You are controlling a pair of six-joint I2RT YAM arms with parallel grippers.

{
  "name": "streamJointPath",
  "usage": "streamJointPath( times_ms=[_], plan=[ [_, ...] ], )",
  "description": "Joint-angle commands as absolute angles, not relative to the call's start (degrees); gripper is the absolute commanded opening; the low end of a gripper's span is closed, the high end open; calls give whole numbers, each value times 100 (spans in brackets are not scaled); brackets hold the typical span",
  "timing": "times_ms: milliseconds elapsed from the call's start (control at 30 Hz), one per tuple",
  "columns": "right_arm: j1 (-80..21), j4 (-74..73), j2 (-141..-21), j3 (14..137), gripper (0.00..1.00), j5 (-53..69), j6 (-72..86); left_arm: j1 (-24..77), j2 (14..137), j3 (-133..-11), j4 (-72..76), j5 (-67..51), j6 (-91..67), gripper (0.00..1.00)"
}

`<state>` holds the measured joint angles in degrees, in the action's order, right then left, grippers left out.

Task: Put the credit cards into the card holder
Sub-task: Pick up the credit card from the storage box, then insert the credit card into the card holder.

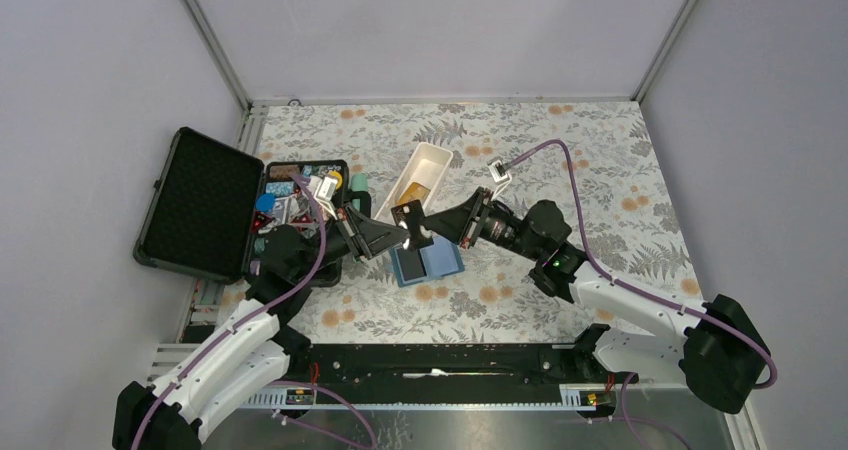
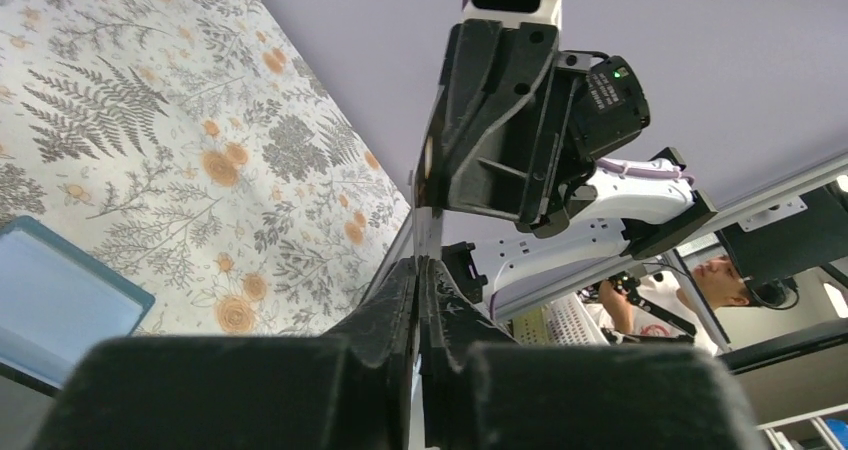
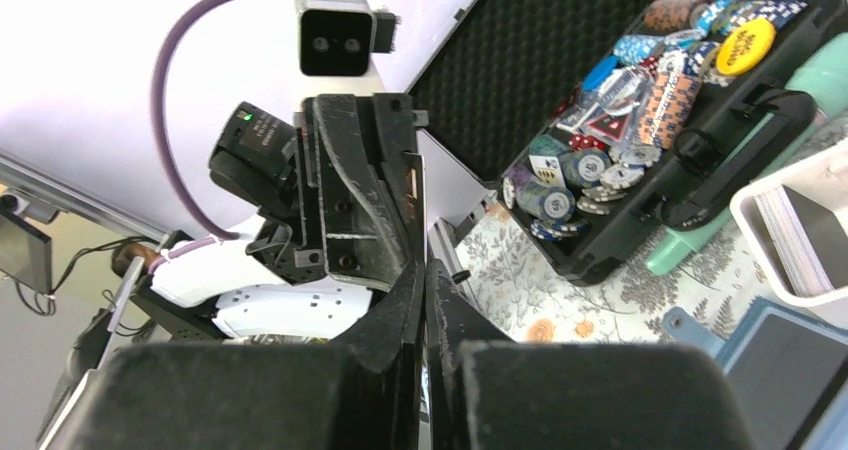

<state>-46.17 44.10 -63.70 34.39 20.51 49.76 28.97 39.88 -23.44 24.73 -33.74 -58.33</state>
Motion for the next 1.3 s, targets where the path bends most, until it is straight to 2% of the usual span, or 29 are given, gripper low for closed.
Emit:
streamJointPath(
  times_ms=[0, 67, 200, 300, 500, 867, 1267],
  plan=[
    [-4658, 4395, -6321, 3409, 0, 2017, 4816, 2909, 4025, -2170, 3149, -3206, -6010, 0],
    [-4656, 4007, -6248, 3464, 0, 1806, 4585, 2909, 4009, -2140, 2964, -3108, -5959, 0],
    [-4658, 2647, -6093, 3809, 30, 1108, 3850, 2909, 3976, -2189, 2059, -2615, -5747, 0],
    [-4652, 1502, -6130, 4119, 37, 420, 3359, 2916, 4098, -2270, 876, -1953, -5557, 0],
    [-4348, 614, -6346, 4116, 54, -213, 3098, 3120, 4869, -2004, 959, -1530, -6084, 0],
    [-4166, 347, -7192, 3974, 57, -210, 2704, 4043, 5519, -2053, 910, -343, -6621, 0],
    [-4152, 487, -8029, 4080, 56, 222, 2752, 4122, 6465, -2166, 1269, -424, -6450, 0]
  ],
)
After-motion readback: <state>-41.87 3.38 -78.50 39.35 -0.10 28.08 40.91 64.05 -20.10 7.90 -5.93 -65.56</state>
